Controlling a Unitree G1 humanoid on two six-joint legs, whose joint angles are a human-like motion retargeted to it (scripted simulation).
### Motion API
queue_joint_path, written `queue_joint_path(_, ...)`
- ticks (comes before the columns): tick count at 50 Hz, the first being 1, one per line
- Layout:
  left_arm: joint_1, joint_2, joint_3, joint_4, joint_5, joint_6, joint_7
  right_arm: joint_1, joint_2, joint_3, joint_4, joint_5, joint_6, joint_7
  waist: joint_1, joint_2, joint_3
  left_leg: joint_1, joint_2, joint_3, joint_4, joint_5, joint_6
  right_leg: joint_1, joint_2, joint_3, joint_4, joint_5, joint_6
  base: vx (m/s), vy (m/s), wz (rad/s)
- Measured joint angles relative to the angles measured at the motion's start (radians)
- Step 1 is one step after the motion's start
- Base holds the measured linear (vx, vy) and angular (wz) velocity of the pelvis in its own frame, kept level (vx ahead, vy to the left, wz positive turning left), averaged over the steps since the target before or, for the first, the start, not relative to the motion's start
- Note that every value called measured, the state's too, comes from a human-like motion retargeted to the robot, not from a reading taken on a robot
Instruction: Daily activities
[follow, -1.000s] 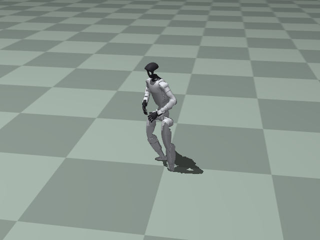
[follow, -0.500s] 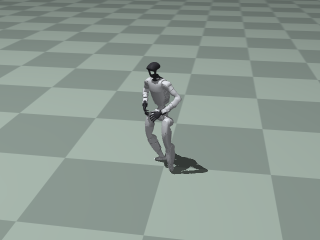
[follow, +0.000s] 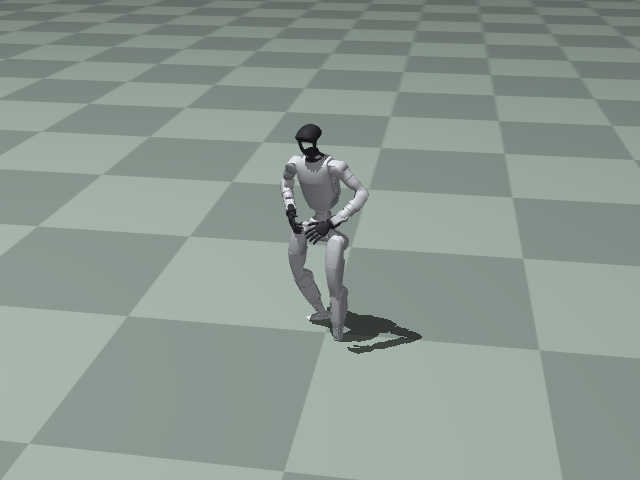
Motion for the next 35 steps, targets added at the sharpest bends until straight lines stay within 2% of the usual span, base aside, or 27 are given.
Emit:
queue_joint_path(15,-0.037,-0.044,0.031,0.016,-0.062,0.006,-0.005,0.033,0.048,-0.014,0.028,0.012,0.012,-0.017,0.01,0.004,-0.016,-0.035,-0.064,-0.06,-0.006,0.04,0.0,0.037,0.012,-0.074,-0.033,0.042,-0.014,-0.03,0.03,0.49)
queue_joint_path(35,-0.072,-0.098,0.045,0.005,-0.211,0.016,-0.054,0.078,0.093,-0.036,0.057,0.101,0.046,0.0,0.011,0.021,-0.054,-0.087,-0.134,-0.108,-0.007,0.089,0.0,0.081,0.093,-0.154,-0.14,0.119,-0.045,-0.04,0.04,0.48)
